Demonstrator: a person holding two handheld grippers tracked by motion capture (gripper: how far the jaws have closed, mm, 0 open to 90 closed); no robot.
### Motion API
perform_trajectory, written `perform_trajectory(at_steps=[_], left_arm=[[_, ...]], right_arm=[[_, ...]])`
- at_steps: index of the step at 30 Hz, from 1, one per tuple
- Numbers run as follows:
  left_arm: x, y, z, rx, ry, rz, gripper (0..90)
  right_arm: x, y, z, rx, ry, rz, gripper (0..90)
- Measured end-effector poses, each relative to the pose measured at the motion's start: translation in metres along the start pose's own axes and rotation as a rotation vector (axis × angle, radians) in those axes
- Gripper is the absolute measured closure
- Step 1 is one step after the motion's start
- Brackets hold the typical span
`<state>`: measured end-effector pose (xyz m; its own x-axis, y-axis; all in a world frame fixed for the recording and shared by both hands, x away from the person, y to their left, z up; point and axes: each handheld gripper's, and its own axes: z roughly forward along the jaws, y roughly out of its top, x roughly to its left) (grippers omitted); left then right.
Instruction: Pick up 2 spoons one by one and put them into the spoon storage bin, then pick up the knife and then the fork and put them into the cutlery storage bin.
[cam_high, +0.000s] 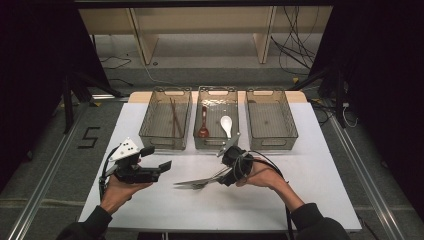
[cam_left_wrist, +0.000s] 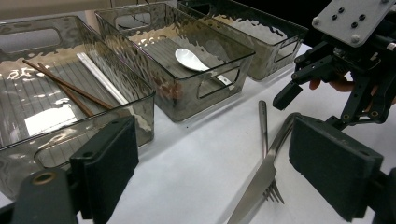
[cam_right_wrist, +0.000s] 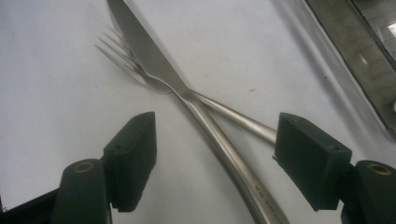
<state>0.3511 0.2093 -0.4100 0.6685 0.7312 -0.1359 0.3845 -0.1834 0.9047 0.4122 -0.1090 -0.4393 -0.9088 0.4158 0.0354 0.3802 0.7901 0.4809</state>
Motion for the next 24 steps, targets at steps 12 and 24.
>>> perform_trajectory(at_steps=[12, 24], left_arm=[[-0.0001, -0.0007, -0.0015, -0.002, 0.0, 0.0, 15.3], [0.0004, -0.0007, -0.0018, -0.002, 0.001, 0.002, 15.3]], right_arm=[[0.0012, -0.0003, 0.0023, 0.051, 0.005, -0.013, 30.4], [-0.0026, -0.0013, 0.0084, 0.096, 0.01, -0.026, 37.5]])
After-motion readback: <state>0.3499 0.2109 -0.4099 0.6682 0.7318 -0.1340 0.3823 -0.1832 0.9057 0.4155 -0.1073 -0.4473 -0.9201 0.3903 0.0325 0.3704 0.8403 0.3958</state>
